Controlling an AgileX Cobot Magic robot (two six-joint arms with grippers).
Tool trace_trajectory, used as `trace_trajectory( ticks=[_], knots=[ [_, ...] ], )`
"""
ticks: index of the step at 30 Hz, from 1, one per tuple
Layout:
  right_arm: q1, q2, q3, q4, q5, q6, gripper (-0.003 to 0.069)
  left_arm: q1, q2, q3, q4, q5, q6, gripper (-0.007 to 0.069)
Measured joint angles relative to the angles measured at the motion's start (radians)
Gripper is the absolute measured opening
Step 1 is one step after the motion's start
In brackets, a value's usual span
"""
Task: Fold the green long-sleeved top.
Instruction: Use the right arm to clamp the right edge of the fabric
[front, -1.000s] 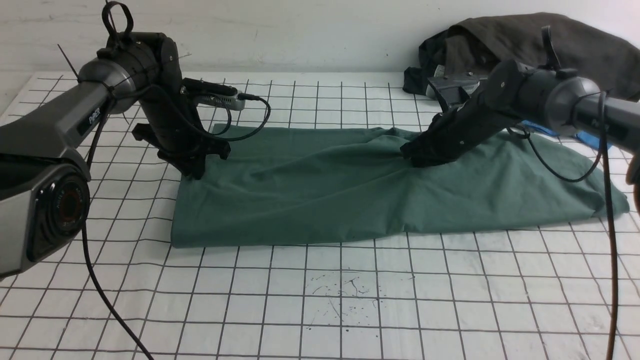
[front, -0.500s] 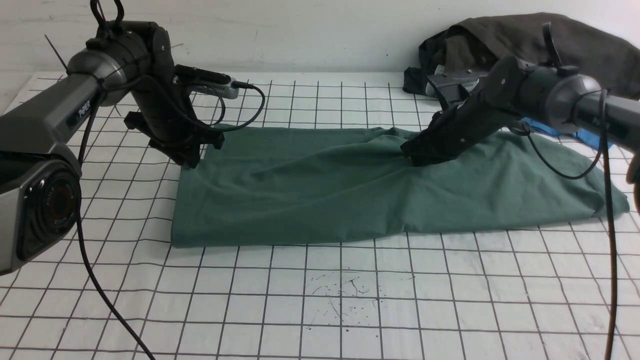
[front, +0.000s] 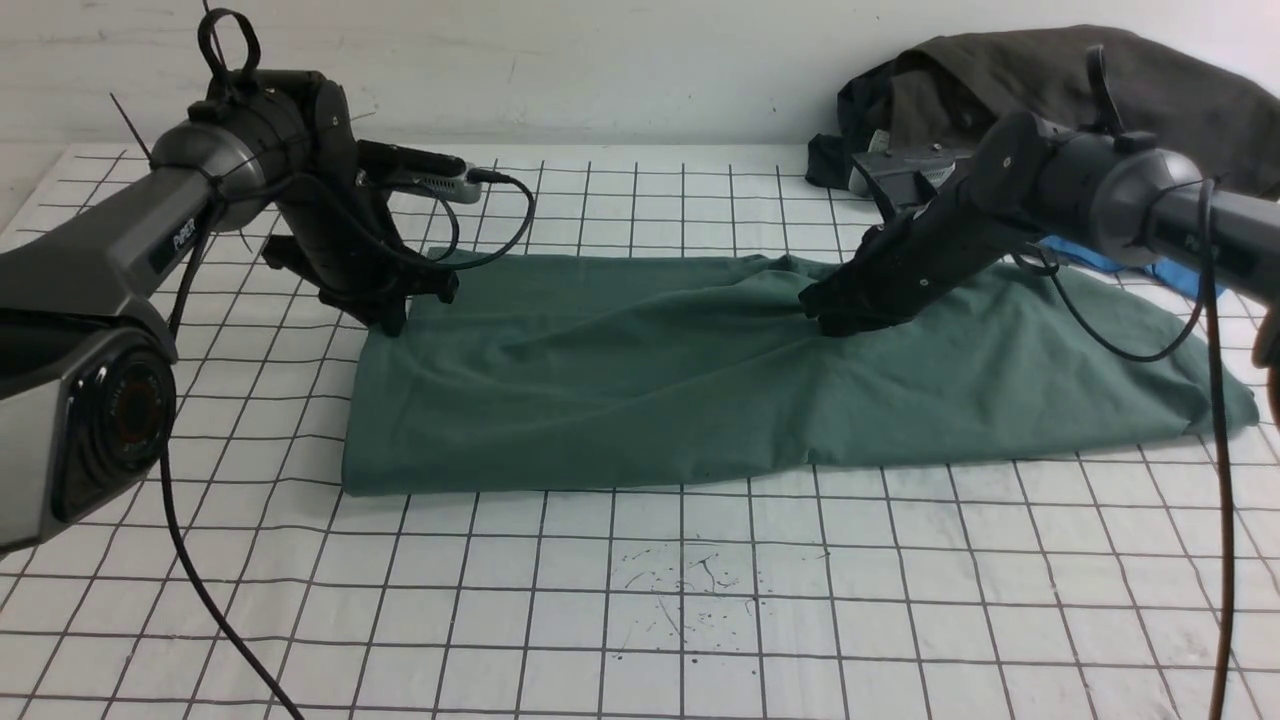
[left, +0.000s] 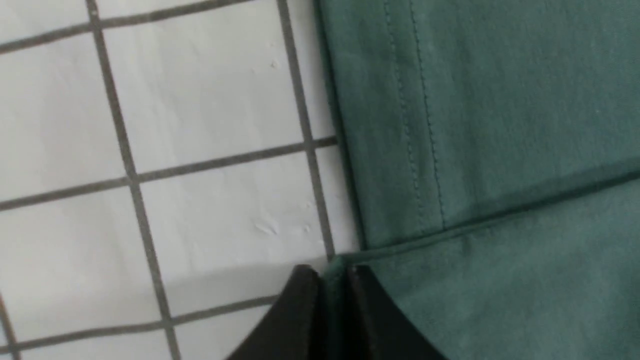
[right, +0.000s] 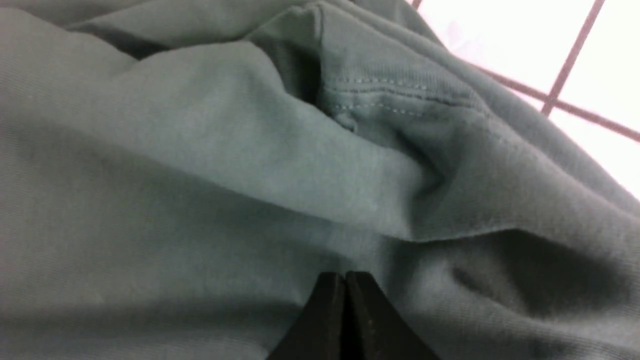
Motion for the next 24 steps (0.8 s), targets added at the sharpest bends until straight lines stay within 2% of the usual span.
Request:
trace_trajectory(
  ticks=[7,14,16,19,20,24],
  knots=[
    [0.000,-0.014,0.000,-0.004,-0.014,-0.002,-0.0013,-0.006,-0.114,0.001,0.000,-0.208,0.073,0.0015],
    [0.000,-0.028,0.000,-0.004,-0.081,-0.009,-0.0013,0.001,-0.045,0.001,0.002,-0.435,0.038,0.0027],
    [0.000,-0.028,0.000,-0.004,-0.094,-0.011,-0.0013,0.006,-0.009,0.003,0.005,-0.451,0.030,0.0073],
    [0.000,-0.036,-0.001,-0.014,-0.097,-0.030,0.0001,0.014,0.016,0.005,0.016,-0.451,0.020,0.0199],
    [0.000,-0.041,-0.007,-0.025,-0.093,-0.045,0.0013,0.017,0.014,0.005,0.020,-0.446,0.019,0.0271],
    [0.002,-0.047,-0.061,-0.034,-0.062,-0.100,0.0054,0.021,-0.032,0.005,0.012,-0.361,0.012,0.0399]
  ],
)
